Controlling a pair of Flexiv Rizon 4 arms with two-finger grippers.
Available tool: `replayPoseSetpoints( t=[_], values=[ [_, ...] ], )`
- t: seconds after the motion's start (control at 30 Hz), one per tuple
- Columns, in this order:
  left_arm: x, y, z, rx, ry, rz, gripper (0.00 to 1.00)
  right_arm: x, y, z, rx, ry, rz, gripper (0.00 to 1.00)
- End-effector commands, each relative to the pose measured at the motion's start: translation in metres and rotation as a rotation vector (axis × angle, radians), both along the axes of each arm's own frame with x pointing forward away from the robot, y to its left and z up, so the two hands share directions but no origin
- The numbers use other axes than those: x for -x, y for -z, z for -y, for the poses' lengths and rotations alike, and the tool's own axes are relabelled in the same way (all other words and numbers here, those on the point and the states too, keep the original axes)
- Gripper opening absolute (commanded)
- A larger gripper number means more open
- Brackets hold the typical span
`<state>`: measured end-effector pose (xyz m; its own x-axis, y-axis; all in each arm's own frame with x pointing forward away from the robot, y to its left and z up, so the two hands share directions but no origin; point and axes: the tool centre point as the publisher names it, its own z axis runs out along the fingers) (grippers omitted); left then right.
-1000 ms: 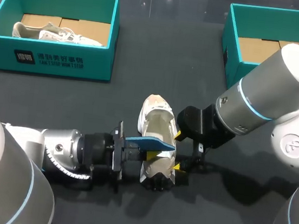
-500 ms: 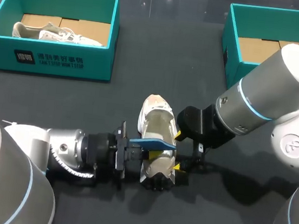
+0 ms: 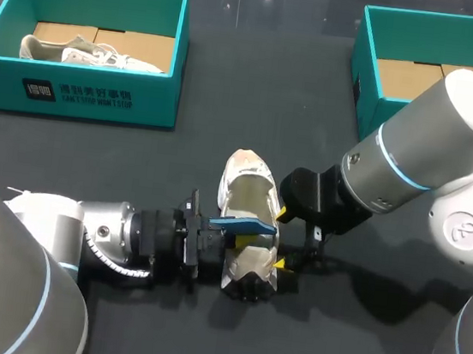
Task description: Take the shoe out of the shoebox, open the shoe tongue, remove and reinsert the insole, then place the shoe into the shoebox
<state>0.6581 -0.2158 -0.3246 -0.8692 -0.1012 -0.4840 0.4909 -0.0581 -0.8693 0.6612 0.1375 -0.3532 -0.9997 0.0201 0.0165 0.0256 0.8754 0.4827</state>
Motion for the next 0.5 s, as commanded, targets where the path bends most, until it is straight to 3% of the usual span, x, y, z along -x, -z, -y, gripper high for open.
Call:
replayPoseSetpoints(
  t=[0.03,0.5],
  values=[
    [-0.003,0.004,0.003,-0.014,-0.018,0.009,0.00,0.001,0.001,-0.001,0.000,0.000,0.001,1.00],
    [-0.023,0.025,0.004,-0.096,-0.093,0.035,0.00,0.001,0.001,-0.001,0.000,0.000,0.001,1.00]
  ],
)
